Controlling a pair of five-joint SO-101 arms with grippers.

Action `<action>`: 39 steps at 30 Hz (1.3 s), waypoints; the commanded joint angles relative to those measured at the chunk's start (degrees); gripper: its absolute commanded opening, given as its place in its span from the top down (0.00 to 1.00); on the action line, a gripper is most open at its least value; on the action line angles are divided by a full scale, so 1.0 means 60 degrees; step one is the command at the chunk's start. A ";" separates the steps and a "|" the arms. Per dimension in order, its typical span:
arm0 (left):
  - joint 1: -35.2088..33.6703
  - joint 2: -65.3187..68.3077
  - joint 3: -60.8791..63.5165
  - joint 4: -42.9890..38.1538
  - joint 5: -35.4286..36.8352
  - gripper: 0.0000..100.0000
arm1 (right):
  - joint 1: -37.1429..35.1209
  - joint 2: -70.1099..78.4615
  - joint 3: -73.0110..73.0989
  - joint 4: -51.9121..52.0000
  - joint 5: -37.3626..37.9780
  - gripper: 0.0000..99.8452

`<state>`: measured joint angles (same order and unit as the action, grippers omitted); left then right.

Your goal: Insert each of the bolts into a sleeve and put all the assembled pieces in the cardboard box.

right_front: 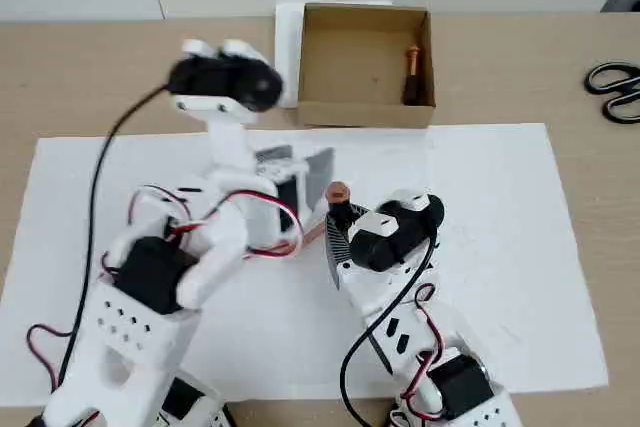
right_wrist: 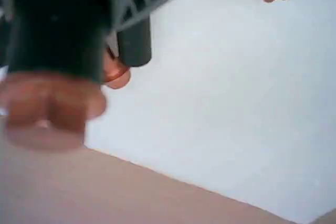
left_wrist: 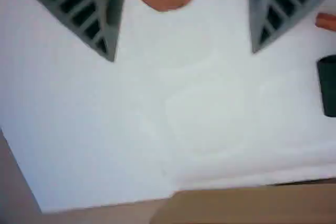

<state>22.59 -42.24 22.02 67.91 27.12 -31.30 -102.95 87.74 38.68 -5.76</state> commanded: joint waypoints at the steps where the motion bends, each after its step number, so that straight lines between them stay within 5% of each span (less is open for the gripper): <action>1: -0.1099 -0.0234 -0.0813 0.0498 0.0015 0.84 | -0.0037 -0.0168 0.0103 -0.0095 -0.0059 1.00; 7: -0.3619 -0.0234 -0.1795 0.2300 -0.0147 0.84 | 0.0960 -0.0168 0.0147 -0.0022 0.0000 1.00; 12: -0.5407 -0.0220 -0.2220 0.4469 -0.1216 0.84 | 0.1824 -0.0168 -0.0484 0.1121 0.1905 1.00; 21: -1.0198 -0.0147 -0.2176 0.4821 -0.2476 0.84 | 0.3114 0.1018 -0.3165 0.1253 0.2608 1.00; 39: -1.0769 -0.0205 -0.1194 0.4806 -0.4088 0.84 | 0.3597 1.4103 -1.1941 -0.3333 0.2637 1.00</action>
<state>-41.67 -42.59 14.90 96.84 3.12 -10.29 -28.40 27.25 22.51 9.89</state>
